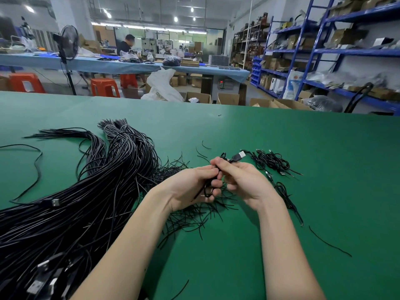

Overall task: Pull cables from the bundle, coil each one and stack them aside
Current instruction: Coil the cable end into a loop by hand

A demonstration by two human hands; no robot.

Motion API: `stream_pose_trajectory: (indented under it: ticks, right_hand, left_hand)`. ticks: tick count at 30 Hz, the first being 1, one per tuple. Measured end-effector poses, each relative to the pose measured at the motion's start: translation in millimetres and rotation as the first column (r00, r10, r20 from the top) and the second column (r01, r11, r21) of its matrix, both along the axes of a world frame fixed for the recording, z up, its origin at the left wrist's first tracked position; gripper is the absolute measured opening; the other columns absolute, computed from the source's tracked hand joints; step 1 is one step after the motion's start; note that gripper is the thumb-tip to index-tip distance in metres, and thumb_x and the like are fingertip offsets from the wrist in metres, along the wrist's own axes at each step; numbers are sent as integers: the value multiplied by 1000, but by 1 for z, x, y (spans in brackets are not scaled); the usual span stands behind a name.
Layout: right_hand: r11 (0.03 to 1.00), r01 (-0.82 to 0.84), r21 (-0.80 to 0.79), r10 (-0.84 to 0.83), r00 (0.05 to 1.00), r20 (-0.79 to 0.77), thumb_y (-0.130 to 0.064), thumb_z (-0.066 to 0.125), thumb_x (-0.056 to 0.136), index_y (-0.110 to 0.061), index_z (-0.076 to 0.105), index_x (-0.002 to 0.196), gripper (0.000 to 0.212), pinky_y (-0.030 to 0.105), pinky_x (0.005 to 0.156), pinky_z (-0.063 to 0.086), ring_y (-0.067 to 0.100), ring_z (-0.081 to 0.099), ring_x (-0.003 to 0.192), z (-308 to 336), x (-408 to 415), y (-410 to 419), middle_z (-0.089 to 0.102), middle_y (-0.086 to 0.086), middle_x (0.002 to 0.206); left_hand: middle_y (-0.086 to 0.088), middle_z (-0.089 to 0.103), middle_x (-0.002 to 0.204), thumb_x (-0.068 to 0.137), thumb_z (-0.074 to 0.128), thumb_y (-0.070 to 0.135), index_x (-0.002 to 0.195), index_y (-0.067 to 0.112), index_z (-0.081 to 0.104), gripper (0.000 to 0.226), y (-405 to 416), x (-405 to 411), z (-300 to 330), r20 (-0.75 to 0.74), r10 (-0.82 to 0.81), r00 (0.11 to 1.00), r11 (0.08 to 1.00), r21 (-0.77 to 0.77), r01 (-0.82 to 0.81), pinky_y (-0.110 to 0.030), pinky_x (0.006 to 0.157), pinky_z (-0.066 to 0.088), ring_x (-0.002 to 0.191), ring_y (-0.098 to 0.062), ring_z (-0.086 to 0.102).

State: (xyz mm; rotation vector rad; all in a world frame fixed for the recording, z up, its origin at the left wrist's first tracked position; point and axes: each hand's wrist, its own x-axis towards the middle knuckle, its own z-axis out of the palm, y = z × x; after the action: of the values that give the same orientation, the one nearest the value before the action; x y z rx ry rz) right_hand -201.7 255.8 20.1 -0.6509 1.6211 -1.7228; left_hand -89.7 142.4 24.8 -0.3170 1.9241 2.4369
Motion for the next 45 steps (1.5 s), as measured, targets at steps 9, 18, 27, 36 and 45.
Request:
stream_pose_trajectory:
  ticks: [9,18,27,36,45]
  right_hand:
    - [991,113,68,-91,958,-270,-39,68,95,-19,76,78,27,14,43,36,0,45,45,9,-1,1,55,-16,51]
    - [938,340,75,-243,795,-556,-43,52,102,-22,65,60,49,17,54,40,-1,51,48,3,3,-9,57,-15,46]
    - [957,284,63,-265,941,-209,-59,57,96,-19,70,80,45,20,46,39,7,51,46,0,4,-13,62,-9,52]
    - [884,275,378,2,806,-592,-52,74,84,-31,75,89,22,25,78,51,3,66,85,-14,-10,4,74,-16,86]
    - [699,454,552,153,659,-736,-46,79,80,-38,76,82,9,28,83,54,15,69,95,-17,10,-10,75,-13,93]
  left_hand:
    - [0,52,76,109,41,24,120,18,53,17,5,3,1,-55,-5,998,953,-302,-12,-22,53,34,61,-13,48]
    - [0,43,78,111,31,30,92,16,42,26,11,0,4,-31,-1,1000,771,-636,-19,-32,71,37,71,-14,40]
    - [6,39,63,111,29,28,82,19,41,33,4,-5,-8,-65,-9,998,942,-336,-14,-24,62,40,62,-12,42]
    - [8,40,60,109,33,33,82,22,43,31,-17,-9,-15,-87,361,929,923,175,-343,-26,61,39,62,-13,49]
    - [9,50,65,106,34,27,85,18,44,25,-12,-12,-21,-165,474,865,749,-441,-495,-27,60,38,68,-14,47]
